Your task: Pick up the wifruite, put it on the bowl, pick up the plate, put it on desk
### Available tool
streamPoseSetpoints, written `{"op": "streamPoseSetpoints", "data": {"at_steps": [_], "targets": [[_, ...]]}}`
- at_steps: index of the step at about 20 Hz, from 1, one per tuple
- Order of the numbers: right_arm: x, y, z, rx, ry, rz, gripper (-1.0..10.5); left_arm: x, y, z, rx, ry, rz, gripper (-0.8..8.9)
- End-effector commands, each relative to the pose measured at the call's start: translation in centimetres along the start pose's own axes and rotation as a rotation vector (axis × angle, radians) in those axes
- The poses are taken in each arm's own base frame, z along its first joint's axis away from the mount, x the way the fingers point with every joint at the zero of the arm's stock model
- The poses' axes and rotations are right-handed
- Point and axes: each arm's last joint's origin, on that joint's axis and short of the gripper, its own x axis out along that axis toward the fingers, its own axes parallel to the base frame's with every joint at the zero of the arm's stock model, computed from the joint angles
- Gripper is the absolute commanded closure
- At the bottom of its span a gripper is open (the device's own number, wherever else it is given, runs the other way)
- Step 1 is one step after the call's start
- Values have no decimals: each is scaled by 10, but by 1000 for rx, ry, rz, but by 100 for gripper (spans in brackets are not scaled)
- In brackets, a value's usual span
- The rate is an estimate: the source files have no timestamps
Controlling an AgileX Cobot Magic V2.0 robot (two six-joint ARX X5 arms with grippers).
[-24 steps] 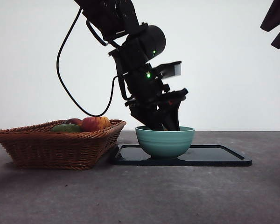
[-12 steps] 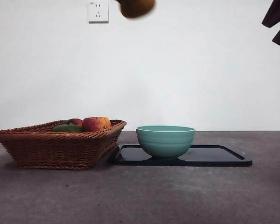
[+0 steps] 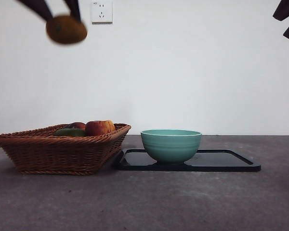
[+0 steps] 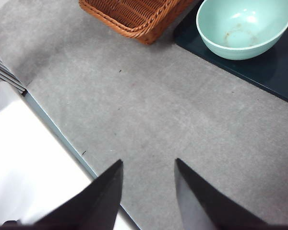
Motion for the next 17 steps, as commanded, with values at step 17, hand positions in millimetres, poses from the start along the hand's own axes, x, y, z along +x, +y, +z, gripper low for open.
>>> {"op": "streamPoseSetpoints", "data": {"at_steps": [17], "targets": [[-1, 2, 3, -12, -7, 7, 775, 157, 15, -87, -29, 199, 164, 659]]}}
